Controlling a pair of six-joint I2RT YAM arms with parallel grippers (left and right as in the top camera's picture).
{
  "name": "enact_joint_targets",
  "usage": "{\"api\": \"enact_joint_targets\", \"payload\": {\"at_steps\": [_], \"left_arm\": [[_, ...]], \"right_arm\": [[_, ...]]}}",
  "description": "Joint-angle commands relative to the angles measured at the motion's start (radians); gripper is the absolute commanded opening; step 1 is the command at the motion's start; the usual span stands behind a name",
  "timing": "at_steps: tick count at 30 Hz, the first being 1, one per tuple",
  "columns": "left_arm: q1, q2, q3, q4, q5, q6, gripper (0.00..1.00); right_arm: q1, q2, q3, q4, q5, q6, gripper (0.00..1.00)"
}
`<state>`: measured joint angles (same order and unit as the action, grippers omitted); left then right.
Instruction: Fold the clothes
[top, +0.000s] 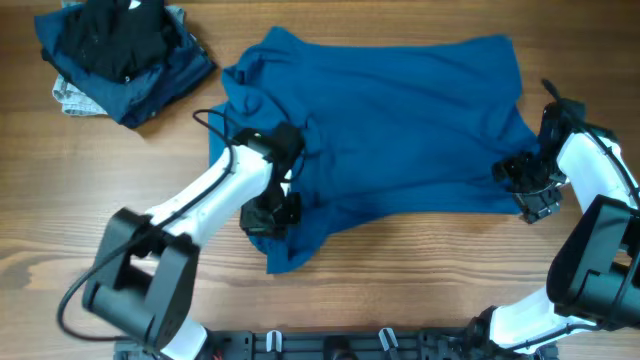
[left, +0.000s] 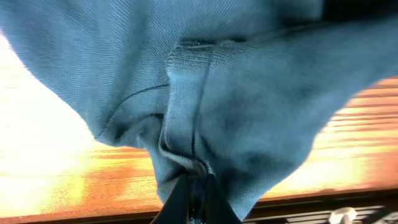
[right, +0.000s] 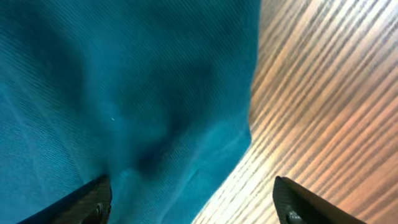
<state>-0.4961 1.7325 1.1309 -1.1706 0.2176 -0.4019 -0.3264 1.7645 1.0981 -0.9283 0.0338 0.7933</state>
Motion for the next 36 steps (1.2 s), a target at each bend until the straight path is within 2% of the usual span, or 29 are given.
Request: {"api": "enact_joint_targets", "payload": {"at_steps": [1,6,13,17,19,23,24,28,33,36], "left_arm": [[0.012,-0.09,-0.005,-0.003,0.005,0.001,0.04],[0.012,-0.164,-0.004,-0.002,0.005,0.001,0.04],[0.012,-0.17,-0.004,-0.003,0.005,0.0,0.04],[0.012,-0.17,-0.004,-0.003,0.005,0.001,0.04],[0.012,-0.171,-0.004,-0.004,0.005,0.0,0.04],[0.012,-0.187,0.027,-0.039,0.004,0.001,0.04],[0.012,-0.198,0.053,-0.059,-0.009,0.001,0.04],[0.012,-0.261,0.151,-0.131,-0.101,0.001,0.04],[0.012,-0.312,0.16,-0.147,-0.142,0.001,0.04],[0.012,-0.319,0.16,-0.163,-0.142,0.001,0.04]], "right_arm": [[-0.002,0.016,-0.012,0.013,0.019,0.019,0.81],[-0.002,0.077,-0.012,0.023,0.021,0.026,0.76],[-0.002,0.126,-0.012,0.023,0.021,0.074,0.76],[-0.002,0.143,-0.012,0.026,0.03,0.075,0.49],[-0.002,0.141,-0.012,0.008,0.055,0.122,0.43],[-0.003,0.127,-0.008,-0.03,0.098,0.157,0.38],[-0.003,0.116,-0.002,-0.047,0.1,0.157,0.33],[-0.003,0.038,0.038,-0.144,0.169,0.152,0.32],[-0.002,-0.036,0.062,-0.267,0.234,0.146,0.33],[-0.002,-0.061,0.062,-0.31,0.268,0.143,0.22]]}}
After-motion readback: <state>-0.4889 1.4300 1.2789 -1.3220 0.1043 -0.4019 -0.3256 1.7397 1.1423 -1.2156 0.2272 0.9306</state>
